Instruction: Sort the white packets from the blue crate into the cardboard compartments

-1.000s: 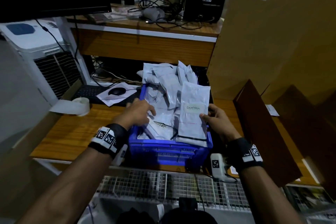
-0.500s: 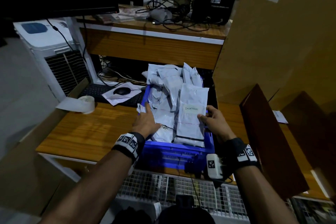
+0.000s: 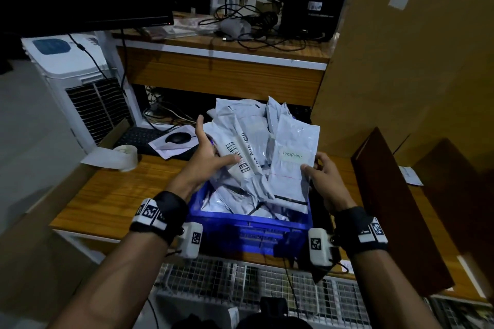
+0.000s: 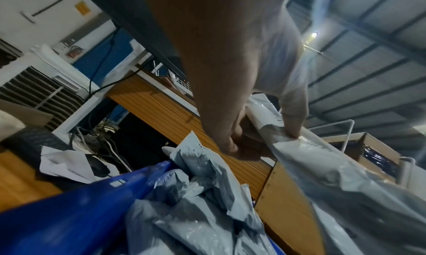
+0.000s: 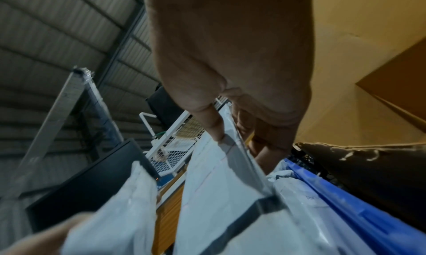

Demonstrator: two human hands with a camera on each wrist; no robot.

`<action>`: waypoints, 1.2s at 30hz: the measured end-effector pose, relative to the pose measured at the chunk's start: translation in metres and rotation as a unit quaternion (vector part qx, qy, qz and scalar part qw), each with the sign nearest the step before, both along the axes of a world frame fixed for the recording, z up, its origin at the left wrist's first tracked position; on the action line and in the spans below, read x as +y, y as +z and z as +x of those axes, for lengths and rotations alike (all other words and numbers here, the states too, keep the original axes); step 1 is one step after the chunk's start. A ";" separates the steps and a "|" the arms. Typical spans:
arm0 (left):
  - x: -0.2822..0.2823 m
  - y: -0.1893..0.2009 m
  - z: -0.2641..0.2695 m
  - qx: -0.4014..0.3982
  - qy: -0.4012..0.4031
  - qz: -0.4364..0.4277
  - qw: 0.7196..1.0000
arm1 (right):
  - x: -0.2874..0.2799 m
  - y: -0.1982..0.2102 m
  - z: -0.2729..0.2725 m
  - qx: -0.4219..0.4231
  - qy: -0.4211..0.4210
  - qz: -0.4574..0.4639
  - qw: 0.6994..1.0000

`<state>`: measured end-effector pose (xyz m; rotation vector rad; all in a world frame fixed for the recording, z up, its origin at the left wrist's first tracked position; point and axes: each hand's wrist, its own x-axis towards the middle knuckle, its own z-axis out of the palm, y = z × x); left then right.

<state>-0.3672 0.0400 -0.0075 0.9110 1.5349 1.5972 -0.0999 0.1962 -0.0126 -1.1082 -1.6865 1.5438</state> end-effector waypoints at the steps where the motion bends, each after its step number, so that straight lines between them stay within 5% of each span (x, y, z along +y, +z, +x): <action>1: 0.001 -0.002 0.002 -0.011 -0.015 -0.002 1.000 | -0.002 0.002 -0.001 0.004 0.008 0.000 1.000; 12: 0.016 0.005 0.027 -0.002 -0.126 -0.030 0.992 | -0.013 0.010 -0.012 0.015 0.084 0.189 0.978; 18: 0.026 0.010 0.035 -0.004 -0.141 -0.035 0.989 | -0.012 0.006 -0.021 0.015 0.115 0.083 0.990; 24: 0.031 0.009 0.058 0.047 -0.159 -0.053 0.985 | -0.011 -0.001 -0.029 -0.005 0.096 0.169 0.981; 30: 0.031 0.000 0.046 0.037 -0.130 -0.060 0.989 | -0.001 0.001 -0.021 0.055 0.088 0.102 0.989; 36: 0.027 0.000 0.060 0.085 -0.131 -0.064 0.986 | 0.001 0.004 -0.029 0.029 0.029 0.136 0.990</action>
